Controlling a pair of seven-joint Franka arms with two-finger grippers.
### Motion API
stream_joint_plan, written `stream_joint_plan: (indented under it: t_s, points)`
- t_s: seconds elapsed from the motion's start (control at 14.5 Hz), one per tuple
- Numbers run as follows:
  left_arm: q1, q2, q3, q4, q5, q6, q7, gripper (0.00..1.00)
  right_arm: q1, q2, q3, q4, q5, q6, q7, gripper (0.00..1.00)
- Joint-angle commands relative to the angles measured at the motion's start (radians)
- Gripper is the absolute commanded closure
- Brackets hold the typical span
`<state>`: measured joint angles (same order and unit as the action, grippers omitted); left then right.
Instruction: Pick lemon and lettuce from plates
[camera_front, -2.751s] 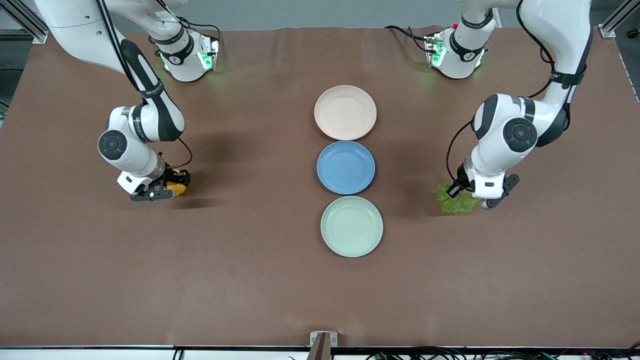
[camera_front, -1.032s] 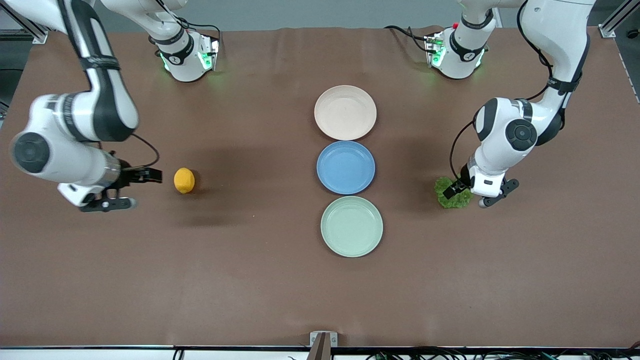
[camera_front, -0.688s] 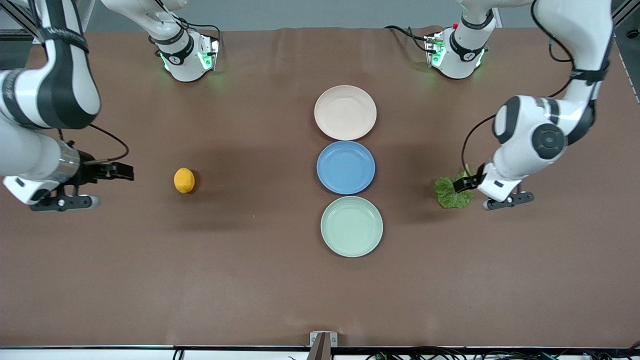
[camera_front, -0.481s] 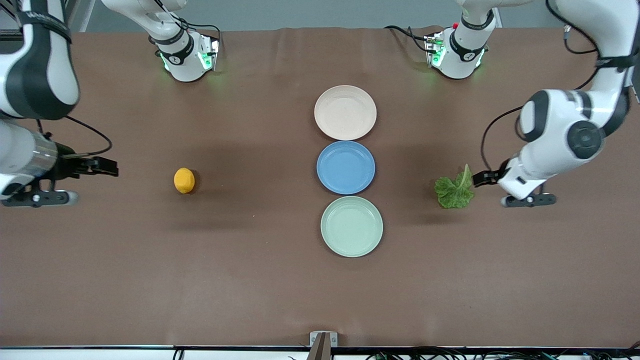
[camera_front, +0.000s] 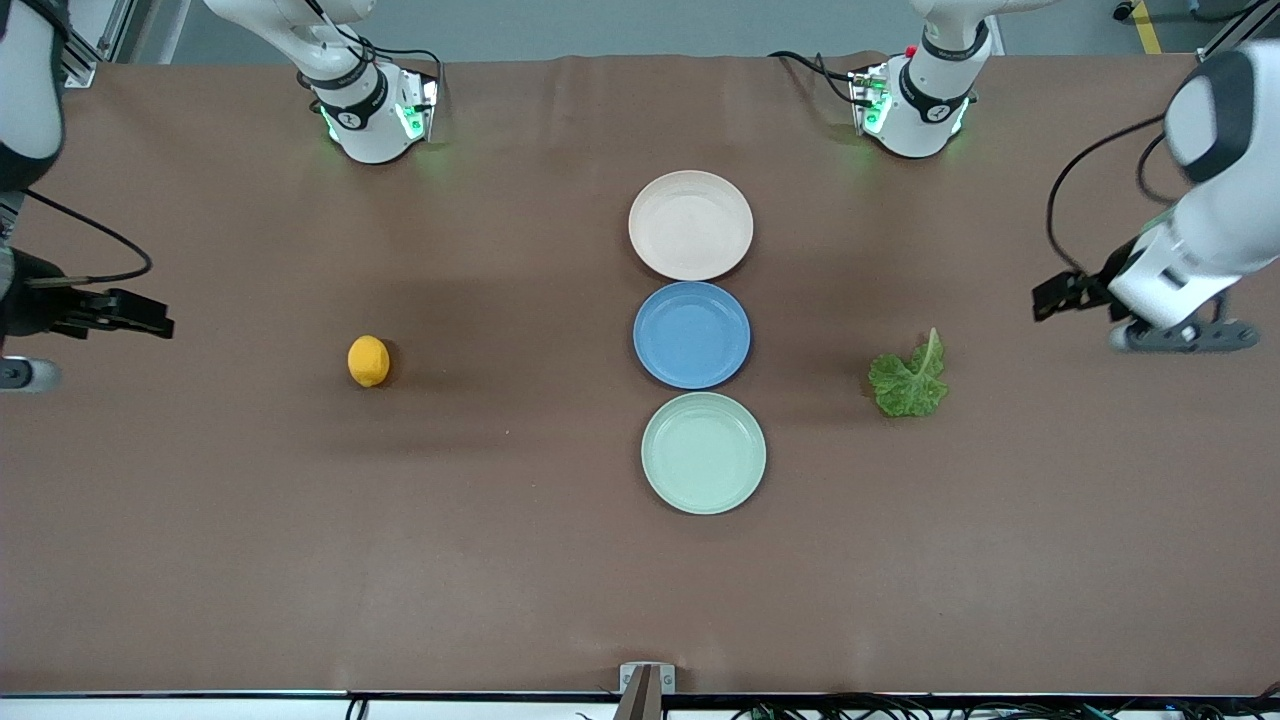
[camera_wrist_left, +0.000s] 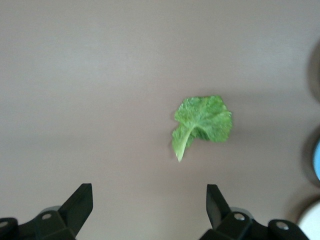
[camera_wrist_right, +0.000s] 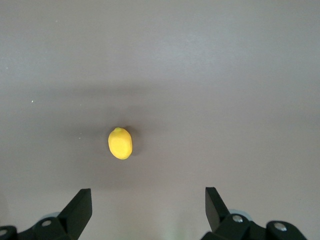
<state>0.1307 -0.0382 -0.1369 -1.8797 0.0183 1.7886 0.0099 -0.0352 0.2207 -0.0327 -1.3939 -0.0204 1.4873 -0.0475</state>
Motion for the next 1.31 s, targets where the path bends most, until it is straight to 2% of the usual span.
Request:
stream_joint_plan:
  t_s: [0.0, 0.28, 0.69, 1.24]
  points:
    - [0.001, 0.011, 0.0, 0.16, -0.003, -0.151, 0.01, 0.0, -0.023, 0.009, 0.017, 0.016, 0.026, -0.021, 0.001, 0.0]
    - [0.001, -0.003, -0.007, 0.272, -0.006, -0.251, 0.002, 0.0, -0.02, -0.033, 0.02, -0.016, 0.028, -0.048, -0.005, 0.0]
    - [-0.008, -0.003, -0.007, 0.324, -0.012, -0.262, -0.001, 0.0, 0.011, -0.23, 0.02, -0.284, 0.027, 0.096, -0.006, 0.0]
    - [-0.002, 0.023, -0.004, 0.332, -0.034, -0.256, 0.002, 0.0, 0.021, -0.29, 0.019, -0.323, 0.014, 0.088, -0.006, 0.0]
